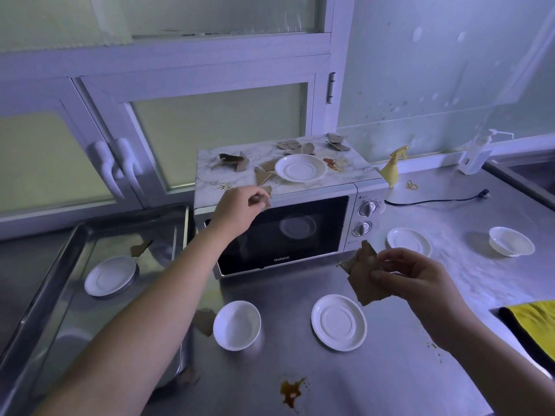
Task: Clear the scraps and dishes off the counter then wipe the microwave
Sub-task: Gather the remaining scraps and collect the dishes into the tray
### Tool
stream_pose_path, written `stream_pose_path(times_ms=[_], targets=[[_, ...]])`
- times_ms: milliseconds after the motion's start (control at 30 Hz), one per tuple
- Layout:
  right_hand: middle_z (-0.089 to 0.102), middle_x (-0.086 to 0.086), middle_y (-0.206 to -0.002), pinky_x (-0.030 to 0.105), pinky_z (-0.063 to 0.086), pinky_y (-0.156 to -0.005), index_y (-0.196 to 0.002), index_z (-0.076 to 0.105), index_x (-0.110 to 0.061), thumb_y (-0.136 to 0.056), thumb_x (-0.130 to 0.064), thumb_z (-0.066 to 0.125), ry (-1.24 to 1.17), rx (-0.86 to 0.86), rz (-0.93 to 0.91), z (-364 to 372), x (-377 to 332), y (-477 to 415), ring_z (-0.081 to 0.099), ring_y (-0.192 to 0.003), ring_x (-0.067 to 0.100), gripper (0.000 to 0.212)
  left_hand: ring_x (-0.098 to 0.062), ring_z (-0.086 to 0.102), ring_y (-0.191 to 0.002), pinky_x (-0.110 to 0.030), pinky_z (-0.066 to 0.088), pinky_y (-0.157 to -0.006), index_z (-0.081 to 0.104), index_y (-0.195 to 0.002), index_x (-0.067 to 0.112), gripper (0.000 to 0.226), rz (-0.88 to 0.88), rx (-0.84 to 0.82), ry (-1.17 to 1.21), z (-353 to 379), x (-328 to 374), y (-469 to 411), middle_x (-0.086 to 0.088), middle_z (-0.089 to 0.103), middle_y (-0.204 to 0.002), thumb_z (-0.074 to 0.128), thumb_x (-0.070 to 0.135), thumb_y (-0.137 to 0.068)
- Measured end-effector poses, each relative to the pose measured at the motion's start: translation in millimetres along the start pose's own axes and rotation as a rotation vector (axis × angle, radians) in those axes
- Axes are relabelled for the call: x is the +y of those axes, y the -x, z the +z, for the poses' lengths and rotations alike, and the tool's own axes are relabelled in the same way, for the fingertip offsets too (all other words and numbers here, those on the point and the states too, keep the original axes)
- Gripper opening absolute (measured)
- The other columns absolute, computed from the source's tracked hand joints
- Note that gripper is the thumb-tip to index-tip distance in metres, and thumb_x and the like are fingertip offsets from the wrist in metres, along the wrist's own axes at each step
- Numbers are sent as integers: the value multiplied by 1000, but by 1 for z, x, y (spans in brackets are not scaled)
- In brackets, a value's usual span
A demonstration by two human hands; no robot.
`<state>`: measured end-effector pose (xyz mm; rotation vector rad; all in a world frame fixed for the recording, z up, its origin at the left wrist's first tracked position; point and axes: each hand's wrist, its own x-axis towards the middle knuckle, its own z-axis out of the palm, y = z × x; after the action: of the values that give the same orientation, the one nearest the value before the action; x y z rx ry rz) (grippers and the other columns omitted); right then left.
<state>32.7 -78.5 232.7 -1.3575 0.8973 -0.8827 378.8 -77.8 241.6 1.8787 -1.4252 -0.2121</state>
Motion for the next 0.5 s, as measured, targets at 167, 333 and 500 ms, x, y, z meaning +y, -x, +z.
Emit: stream_pose_path(times_ms=[167, 333, 500], targets=[[75, 24, -91, 34, 60, -69, -92, 77, -10, -79, 4, 70, -144, -106, -21, 12, -3, 18, 73, -77, 40, 21, -12, 68, -77, -29, 57, -75, 71, -90, 18, 23, -148, -168, 649, 8, 35, 84, 1, 75, -83, 79, 0, -78], [71, 34, -95, 54, 55, -85, -91, 72, 4, -72, -12, 79, -127, -254, 41, 35, 16, 37, 69, -87, 51, 26, -12, 68, -78, -23, 55, -72, 74, -87, 23, 27, -230, -278, 878, 42, 46, 173, 2, 74, -83, 86, 6, -70], [71, 26, -103, 36, 55, -77, -84, 73, 7, -82, 5, 70, -17, -384, 166, 55, 51, 54, 71, -95, 37, 4, -11, 66, -77, -31, 58, -75, 69, -92, 34, 24, -214, -379, 814, 53, 31, 231, 10, 69, -79, 85, 25, -76]])
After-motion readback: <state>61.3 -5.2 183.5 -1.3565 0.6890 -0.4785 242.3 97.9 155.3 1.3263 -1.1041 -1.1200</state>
